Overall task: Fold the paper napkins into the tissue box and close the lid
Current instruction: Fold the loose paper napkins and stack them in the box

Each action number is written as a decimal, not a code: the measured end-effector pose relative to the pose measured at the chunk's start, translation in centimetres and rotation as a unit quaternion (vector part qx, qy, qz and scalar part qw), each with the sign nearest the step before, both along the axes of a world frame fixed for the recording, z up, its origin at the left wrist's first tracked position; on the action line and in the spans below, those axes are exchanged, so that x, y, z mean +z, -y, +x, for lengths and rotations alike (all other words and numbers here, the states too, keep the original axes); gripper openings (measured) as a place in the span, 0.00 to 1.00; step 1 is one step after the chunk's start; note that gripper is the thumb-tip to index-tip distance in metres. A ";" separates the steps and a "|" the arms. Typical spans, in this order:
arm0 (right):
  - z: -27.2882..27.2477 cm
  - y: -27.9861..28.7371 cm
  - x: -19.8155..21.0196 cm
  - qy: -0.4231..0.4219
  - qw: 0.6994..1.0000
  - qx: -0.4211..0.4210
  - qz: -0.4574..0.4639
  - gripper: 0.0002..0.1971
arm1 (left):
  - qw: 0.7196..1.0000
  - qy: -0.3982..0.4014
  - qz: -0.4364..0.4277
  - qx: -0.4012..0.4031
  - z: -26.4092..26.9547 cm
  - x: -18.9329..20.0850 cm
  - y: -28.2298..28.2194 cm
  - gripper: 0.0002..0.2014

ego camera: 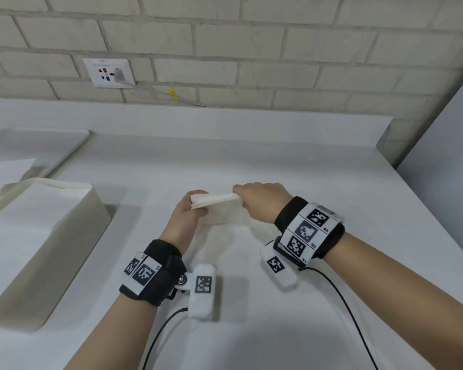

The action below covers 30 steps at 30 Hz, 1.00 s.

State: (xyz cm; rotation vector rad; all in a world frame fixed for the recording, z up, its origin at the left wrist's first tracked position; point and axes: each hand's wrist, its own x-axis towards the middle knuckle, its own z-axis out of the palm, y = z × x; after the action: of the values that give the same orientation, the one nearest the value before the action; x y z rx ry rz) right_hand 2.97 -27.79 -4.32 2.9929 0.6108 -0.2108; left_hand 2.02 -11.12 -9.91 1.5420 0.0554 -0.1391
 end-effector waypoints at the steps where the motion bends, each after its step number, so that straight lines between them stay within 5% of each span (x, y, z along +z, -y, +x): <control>1: 0.0 0.0 -0.1 0.000 1.000 -0.003 0.014 0.14 | 1.000 -0.003 -0.013 0.001 0.0 0.1 0.0 0.16; 4: 0.0 0.4 0.2 -0.015 0.996 -0.016 0.085 0.10 | 0.999 -0.018 -0.049 -0.011 -0.1 0.6 -0.4 0.11; 9: 0.1 1.3 0.8 -0.100 0.952 -0.010 0.288 0.05 | 0.993 0.023 0.081 -0.080 -0.4 1.5 -2.2 0.10; 14: 0.5 2.5 0.7 -0.181 0.932 -0.035 0.311 0.10 | 0.987 0.072 0.139 -0.020 -1.5 3.4 -5.0 0.17; 17: 0.8 1.5 0.9 -0.165 0.846 -0.102 0.497 0.08 | 0.986 0.083 0.136 0.047 -2.5 4.7 -7.0 0.26; 20: 1.5 -1.6 1.9 -0.151 0.738 -0.141 0.643 0.12 | 0.983 0.101 0.097 0.117 -4.0 5.9 -9.2 0.10; 22: 2.3 -4.6 2.7 -0.110 0.709 -0.136 0.684 0.18 | 0.974 0.120 0.095 0.168 -5.4 6.8 -10.8 0.04; 24: 3.1 -8.2 3.8 -0.044 0.721 -0.098 0.684 0.22 | 0.957 0.135 0.105 0.236 -6.7 7.6 -12.6 0.05; 27: 4.2 -13.6 5.4 0.037 0.789 0.027 0.613 0.17 | 0.927 0.173 0.121 0.309 -8.8 8.8 -15.5 0.22; 30: 5.1 -18.8 5.9 0.023 0.848 0.125 0.515 0.16 | 0.900 0.175 0.209 0.339 -10.6 9.2 -18.4 0.29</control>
State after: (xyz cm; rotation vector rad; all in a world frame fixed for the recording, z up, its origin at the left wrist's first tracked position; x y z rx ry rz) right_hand 8.04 -8.97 1.56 3.7905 1.4969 0.3308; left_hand -8.58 7.24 -0.75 1.8638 0.3519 0.7487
